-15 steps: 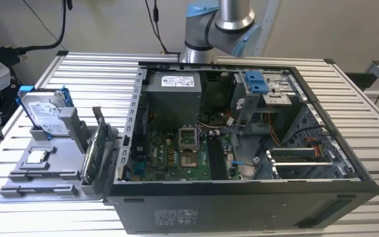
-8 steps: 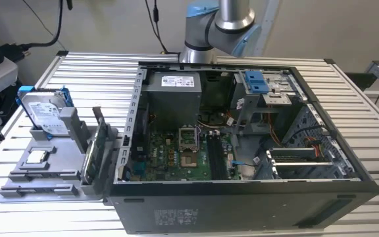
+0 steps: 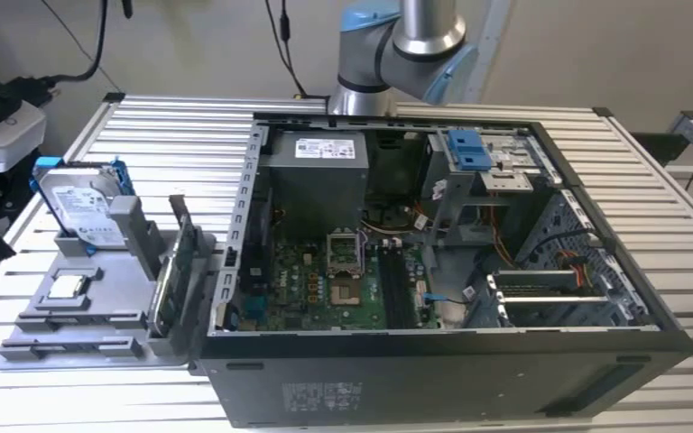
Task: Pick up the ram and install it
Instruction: 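Pick up the ram and move it above insertion slot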
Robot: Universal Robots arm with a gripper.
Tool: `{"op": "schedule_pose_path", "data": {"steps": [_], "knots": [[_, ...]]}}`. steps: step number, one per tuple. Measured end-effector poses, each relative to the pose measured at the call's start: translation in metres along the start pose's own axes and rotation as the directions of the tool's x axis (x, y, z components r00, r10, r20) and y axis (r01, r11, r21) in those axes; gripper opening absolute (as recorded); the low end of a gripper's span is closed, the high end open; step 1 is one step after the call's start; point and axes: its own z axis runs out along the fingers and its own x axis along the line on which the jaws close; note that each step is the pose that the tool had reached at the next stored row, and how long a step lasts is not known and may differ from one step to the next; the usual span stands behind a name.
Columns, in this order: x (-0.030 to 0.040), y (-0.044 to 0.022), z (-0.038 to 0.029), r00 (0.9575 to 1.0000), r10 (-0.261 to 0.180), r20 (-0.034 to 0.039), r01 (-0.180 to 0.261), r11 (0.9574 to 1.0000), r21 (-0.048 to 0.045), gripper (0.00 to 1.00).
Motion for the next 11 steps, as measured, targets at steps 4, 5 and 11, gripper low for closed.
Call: {"op": "schedule_pose_path", "data": {"steps": [4,5,11], "knots": [[-0.0001,-0.0001,0.0024,0.9992,-0.037,0.0145,0.037,0.9992,-0.0116,0.11],[-0.0001,-0.0001,0.003,0.9987,-0.048,0.0181,0.048,0.9987,-0.0145,0.11],[-0.0001,-0.0001,0.0052,0.9907,-0.134,0.0241,0.134,0.9907,-0.0196,0.11]]}}
